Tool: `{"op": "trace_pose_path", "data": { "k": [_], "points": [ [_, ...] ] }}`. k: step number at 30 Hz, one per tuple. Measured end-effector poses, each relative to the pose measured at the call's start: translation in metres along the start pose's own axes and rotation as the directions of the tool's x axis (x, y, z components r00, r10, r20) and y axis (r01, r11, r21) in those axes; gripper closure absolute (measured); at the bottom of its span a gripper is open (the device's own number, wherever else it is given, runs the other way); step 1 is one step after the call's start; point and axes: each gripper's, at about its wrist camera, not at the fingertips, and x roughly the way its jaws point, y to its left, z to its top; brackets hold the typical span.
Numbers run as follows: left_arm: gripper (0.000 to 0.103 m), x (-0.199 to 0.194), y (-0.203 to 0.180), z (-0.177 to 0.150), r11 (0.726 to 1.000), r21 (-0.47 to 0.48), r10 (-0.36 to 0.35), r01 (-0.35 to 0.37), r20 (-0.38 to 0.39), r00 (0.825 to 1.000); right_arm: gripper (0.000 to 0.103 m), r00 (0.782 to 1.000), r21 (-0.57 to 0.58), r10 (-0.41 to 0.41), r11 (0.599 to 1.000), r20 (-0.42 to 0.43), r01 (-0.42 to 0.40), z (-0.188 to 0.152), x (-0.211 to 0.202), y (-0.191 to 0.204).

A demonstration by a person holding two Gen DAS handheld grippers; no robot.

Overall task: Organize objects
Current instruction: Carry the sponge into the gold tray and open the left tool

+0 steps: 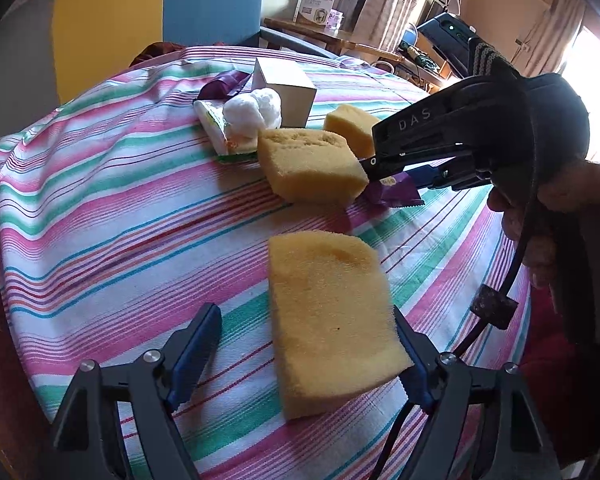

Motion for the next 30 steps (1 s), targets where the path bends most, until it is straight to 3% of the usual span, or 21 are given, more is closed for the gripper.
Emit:
{"op": "trace_pose_path", "data": {
  "k": [8, 11, 17, 22, 25, 30],
  "points": [
    [0.026, -0.001, -0.002, -0.002, 1.0, 0.001, 0.018, -0.018, 0.016, 1.0, 0.061, 1.0, -0.037, -0.03, 0.999, 0.006, 0.03, 0.0, 0.001, 0.003],
    [0.05, -0.004, -0.007, -0.002, 1.0, 0.015, -0.014, 0.014, 0.021, 1.0, 0.062, 0.999, -0.062, -0.048, 0.997, 0.013, 0.049, -0.002, 0.002, 0.007],
    [0.054, -0.016, -0.017, -0.004, 0.999, 0.041, 0.028, -0.03, 0.035, 0.999, 0.063, 0.997, -0.102, -0.073, 0.992, 0.029, 0.076, -0.002, 0.003, 0.009],
    [0.053, -0.071, -0.012, -0.008, 0.997, 0.05, 0.05, -0.057, 0.132, 0.99, 0.063, 0.995, -0.13, -0.095, 0.986, 0.04, 0.1, -0.002, 0.003, 0.01],
    [0.053, -0.114, 0.01, -0.012, 0.997, -0.01, 0.083, -0.082, 0.199, 0.977, 0.063, 0.993, -0.142, -0.105, 0.984, 0.046, 0.11, -0.003, 0.003, 0.01],
    [0.052, -0.166, 0.086, -0.033, 0.961, -0.175, 0.25, -0.214, 0.22, 0.943, 0.063, 0.99, -0.166, -0.127, 0.977, 0.058, 0.135, -0.004, 0.002, 0.01]
  ]
}}
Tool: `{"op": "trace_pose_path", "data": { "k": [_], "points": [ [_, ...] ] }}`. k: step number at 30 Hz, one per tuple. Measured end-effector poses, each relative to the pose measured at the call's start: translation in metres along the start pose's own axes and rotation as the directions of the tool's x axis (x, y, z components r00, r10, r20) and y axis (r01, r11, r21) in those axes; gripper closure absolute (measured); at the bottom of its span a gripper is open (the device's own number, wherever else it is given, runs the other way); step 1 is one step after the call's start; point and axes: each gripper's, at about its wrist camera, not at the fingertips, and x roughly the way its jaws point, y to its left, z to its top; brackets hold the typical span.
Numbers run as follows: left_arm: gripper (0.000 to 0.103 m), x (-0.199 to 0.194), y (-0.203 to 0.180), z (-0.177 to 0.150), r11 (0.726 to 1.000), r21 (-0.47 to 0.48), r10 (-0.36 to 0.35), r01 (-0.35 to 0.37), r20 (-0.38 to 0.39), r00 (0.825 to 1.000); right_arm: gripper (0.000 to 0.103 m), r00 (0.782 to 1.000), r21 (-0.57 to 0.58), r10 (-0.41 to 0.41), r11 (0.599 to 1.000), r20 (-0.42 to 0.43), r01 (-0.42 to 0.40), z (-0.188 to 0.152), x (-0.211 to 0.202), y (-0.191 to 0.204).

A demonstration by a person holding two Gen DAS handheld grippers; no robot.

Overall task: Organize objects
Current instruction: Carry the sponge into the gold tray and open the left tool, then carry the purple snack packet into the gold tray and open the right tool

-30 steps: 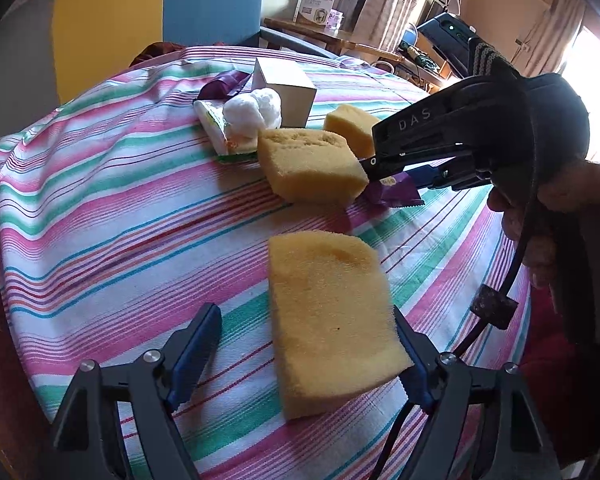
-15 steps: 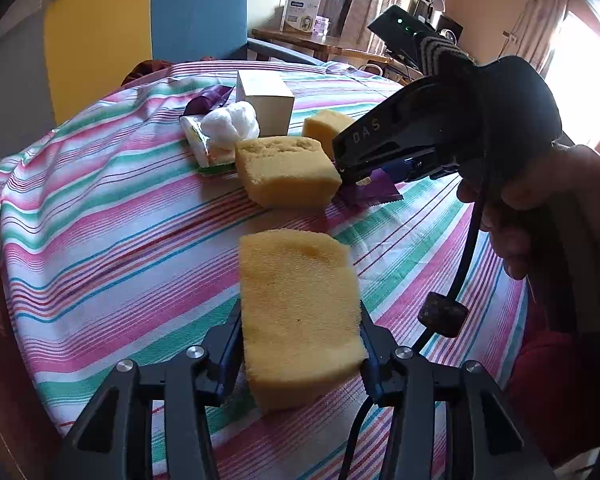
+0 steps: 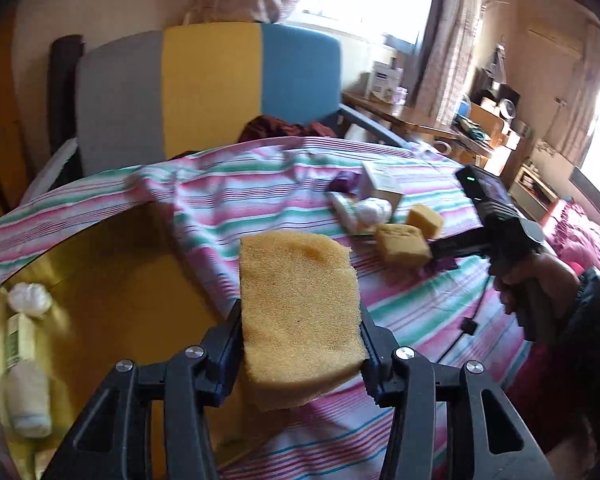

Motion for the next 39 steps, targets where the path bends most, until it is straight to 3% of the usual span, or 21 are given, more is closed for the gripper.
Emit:
{"op": "trace_pose_path", "data": {
  "k": [4, 8, 11, 15, 22, 28, 33, 37, 39],
  "points": [
    [0.052, -0.011, 0.079, -0.022, 0.981, -0.132, 0.135, -0.141, -0.052, 0.989, 0.063, 1.0, -0.001, -0.003, 1.0, 0.001, 0.003, 0.001, 0.0, -0.004],
    [0.052, -0.006, 0.137, -0.054, 0.939, -0.198, 0.255, -0.28, -0.144, 0.956, 0.063, 1.0, -0.01, -0.012, 1.0, 0.003, 0.012, -0.008, -0.005, 0.003],
    [0.049, 0.002, 0.162, -0.073, 0.913, -0.229, 0.294, -0.337, -0.204, 0.934, 0.063, 1.0, -0.014, -0.016, 1.0, 0.004, 0.016, -0.008, -0.005, 0.003],
    [0.047, 0.002, 0.164, -0.082, 0.907, -0.256, 0.286, -0.335, -0.21, 0.935, 0.063, 1.0, -0.016, -0.017, 1.0, 0.005, 0.017, -0.008, -0.006, 0.001],
    [0.027, -0.021, 0.147, -0.085, 0.906, -0.237, 0.323, -0.352, -0.153, 0.934, 0.064, 1.0, -0.009, -0.015, 1.0, 0.006, 0.015, -0.007, -0.008, -0.003],
    [0.027, -0.051, 0.152, -0.083, 0.884, -0.276, 0.365, -0.377, -0.097, 0.926, 0.066, 1.0, 0.035, -0.003, 0.999, 0.026, 0.002, -0.007, -0.02, -0.015],
    [0.026, -0.068, 0.158, -0.088, 0.849, -0.302, 0.426, -0.433, -0.093, 0.9, 0.066, 0.988, 0.08, 0.021, 0.996, 0.151, -0.033, -0.021, -0.059, -0.022],
    [0.026, -0.078, 0.162, -0.093, 0.831, -0.335, 0.446, -0.444, -0.075, 0.892, 0.066, 0.955, 0.025, 0.064, 0.997, 0.29, -0.075, -0.026, -0.109, 0.007],
    [0.026, -0.08, 0.164, -0.095, 0.827, -0.345, 0.449, -0.445, -0.072, 0.891, 0.066, 0.938, -0.049, 0.131, 0.991, 0.322, -0.122, -0.018, -0.123, 0.032]
  ]
}}
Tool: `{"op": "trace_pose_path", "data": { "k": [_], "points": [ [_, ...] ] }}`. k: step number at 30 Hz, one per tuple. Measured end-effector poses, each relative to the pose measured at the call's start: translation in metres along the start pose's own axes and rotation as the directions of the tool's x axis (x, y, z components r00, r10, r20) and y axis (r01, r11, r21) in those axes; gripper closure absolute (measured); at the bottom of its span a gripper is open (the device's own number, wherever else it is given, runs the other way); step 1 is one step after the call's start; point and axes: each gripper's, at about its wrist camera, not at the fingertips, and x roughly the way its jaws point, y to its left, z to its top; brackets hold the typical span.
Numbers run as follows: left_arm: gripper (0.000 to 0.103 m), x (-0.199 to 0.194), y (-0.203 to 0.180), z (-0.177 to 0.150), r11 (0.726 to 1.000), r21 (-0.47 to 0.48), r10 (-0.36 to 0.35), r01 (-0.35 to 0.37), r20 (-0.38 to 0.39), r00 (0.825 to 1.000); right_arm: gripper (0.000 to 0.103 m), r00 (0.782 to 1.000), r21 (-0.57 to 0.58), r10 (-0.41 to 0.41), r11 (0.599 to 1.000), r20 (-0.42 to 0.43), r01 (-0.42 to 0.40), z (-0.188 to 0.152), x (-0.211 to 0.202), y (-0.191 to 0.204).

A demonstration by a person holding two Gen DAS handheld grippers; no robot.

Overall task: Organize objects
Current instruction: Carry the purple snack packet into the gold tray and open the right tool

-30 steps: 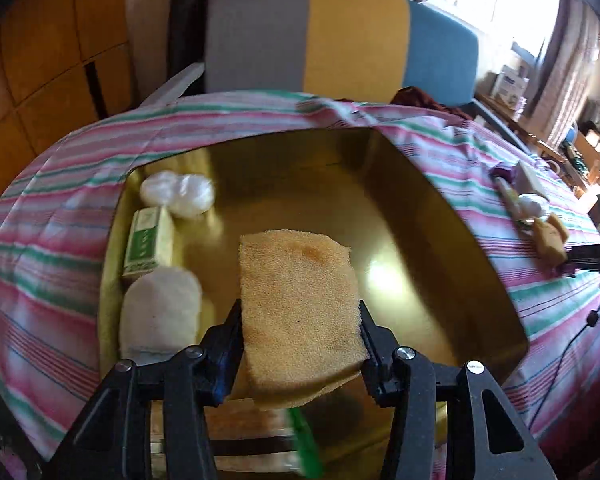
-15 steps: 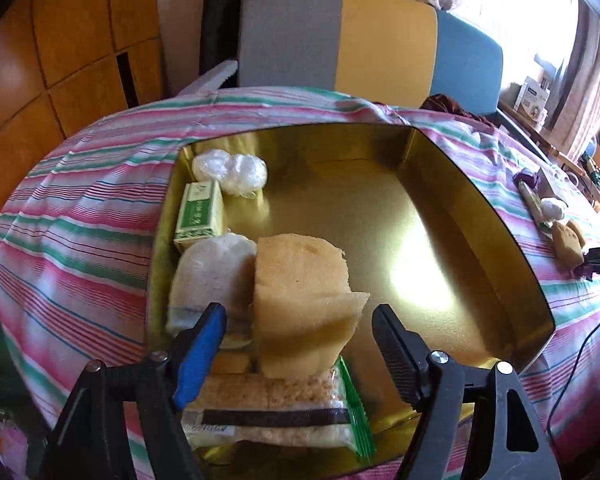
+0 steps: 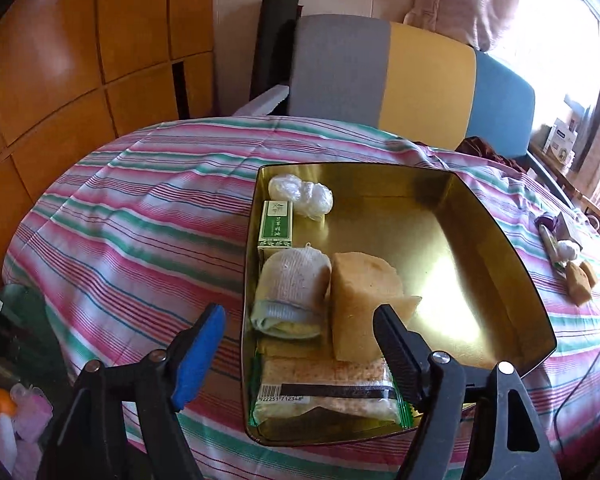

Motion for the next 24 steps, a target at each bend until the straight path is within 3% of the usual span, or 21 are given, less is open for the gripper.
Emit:
{"op": "trace_pose_path", "data": {
  "k": [4, 7, 11, 15, 20, 24],
  "points": [
    [0.026, 0.0, 0.003, -0.004, 1.0, -0.017, 0.006, -0.006, 0.003, 1.0, 0.066, 0.988, -0.144, 0.156, 0.977, -0.019, -0.158, 0.003, 0.011, 0.089],
    [0.025, -0.001, 0.007, -0.007, 1.0, -0.028, 0.008, -0.008, 0.007, 1.0, 0.066, 0.96, -0.232, 0.261, 0.932, -0.102, -0.278, -0.006, 0.025, 0.151],
    [0.024, -0.001, 0.016, -0.007, 0.999, -0.044, 0.019, -0.019, 0.007, 1.0, 0.066, 0.916, -0.32, 0.337, 0.862, -0.22, -0.394, -0.024, 0.05, 0.233],
    [0.024, 0.001, 0.026, -0.01, 0.997, -0.068, 0.023, -0.023, 0.003, 1.0, 0.066, 0.885, -0.368, 0.354, 0.813, -0.304, -0.452, -0.04, 0.077, 0.302],
    [0.021, 0.005, 0.044, -0.011, 0.992, -0.119, 0.039, -0.039, 0.0, 0.999, 0.066, 0.858, -0.378, 0.332, 0.792, -0.391, -0.479, -0.064, 0.118, 0.363],
    [0.021, 0.008, 0.054, -0.011, 0.987, -0.153, 0.04, -0.041, -0.012, 0.999, 0.064, 0.817, -0.344, 0.352, 0.778, -0.456, -0.526, -0.084, 0.14, 0.399]
  ]
}}
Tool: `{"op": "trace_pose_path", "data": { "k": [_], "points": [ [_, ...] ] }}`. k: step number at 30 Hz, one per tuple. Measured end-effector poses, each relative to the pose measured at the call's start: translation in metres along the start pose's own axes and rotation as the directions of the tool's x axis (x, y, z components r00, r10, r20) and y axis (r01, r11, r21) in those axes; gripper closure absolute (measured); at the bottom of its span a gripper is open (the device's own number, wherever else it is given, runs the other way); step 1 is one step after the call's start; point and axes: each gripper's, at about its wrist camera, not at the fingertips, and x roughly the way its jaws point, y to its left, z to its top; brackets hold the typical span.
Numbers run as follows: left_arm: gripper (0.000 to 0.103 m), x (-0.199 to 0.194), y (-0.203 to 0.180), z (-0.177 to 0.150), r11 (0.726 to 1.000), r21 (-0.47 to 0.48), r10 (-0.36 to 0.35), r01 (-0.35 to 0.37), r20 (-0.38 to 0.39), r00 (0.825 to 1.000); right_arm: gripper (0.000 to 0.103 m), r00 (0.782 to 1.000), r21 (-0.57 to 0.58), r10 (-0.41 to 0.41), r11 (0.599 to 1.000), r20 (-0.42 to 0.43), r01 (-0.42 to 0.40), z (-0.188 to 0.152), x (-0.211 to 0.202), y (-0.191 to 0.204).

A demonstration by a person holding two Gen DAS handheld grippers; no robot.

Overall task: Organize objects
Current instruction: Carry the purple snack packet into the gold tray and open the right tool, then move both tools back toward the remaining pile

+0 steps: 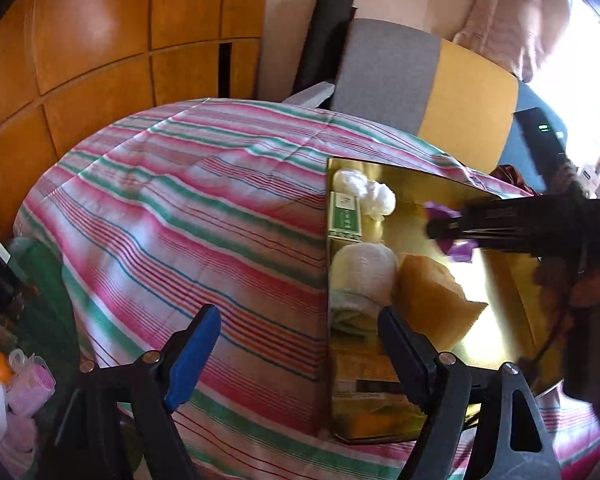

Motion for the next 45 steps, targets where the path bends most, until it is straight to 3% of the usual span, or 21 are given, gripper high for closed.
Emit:
{"op": "trace_pose_path", "data": {
  "k": [7, 17, 28, 35, 41, 45],
  "points": [
    [0.021, 0.001, 0.002, -0.001, 1.0, -0.004, -0.004, 0.004, -0.004, 1.0, 0.057, 0.992, 0.031, 0.123, 0.992, -0.023, -0.122, 0.001, 0.025, 0.016],
    [0.02, -0.008, -0.006, 0.002, 1.0, 0.018, -0.001, 0.001, 0.025, 1.0, 0.055, 0.99, 0.046, 0.117, 0.992, 0.084, -0.121, -0.015, -0.028, -0.004],
    [0.017, -0.029, -0.031, 0.006, 0.995, 0.091, -0.04, 0.034, 0.065, 0.997, 0.055, 0.986, 0.012, -0.022, 1.0, 0.168, 0.02, -0.062, -0.098, -0.051],
    [0.017, -0.04, -0.06, 0.005, 0.986, 0.159, -0.07, 0.057, 0.078, 0.994, 0.055, 0.963, 0.06, -0.13, 0.991, 0.235, 0.119, -0.088, -0.147, -0.1],
    [0.017, -0.046, -0.09, 0.006, 0.969, 0.234, -0.099, 0.077, 0.082, 0.992, 0.055, 0.924, 0.193, -0.251, 0.96, 0.29, 0.201, -0.105, -0.193, -0.166],
    [0.017, -0.048, -0.116, 0.008, 0.951, 0.294, -0.129, 0.101, 0.076, 0.989, 0.055, 0.875, 0.311, -0.361, 0.913, 0.322, 0.263, -0.118, -0.224, -0.216]
  ]
}}
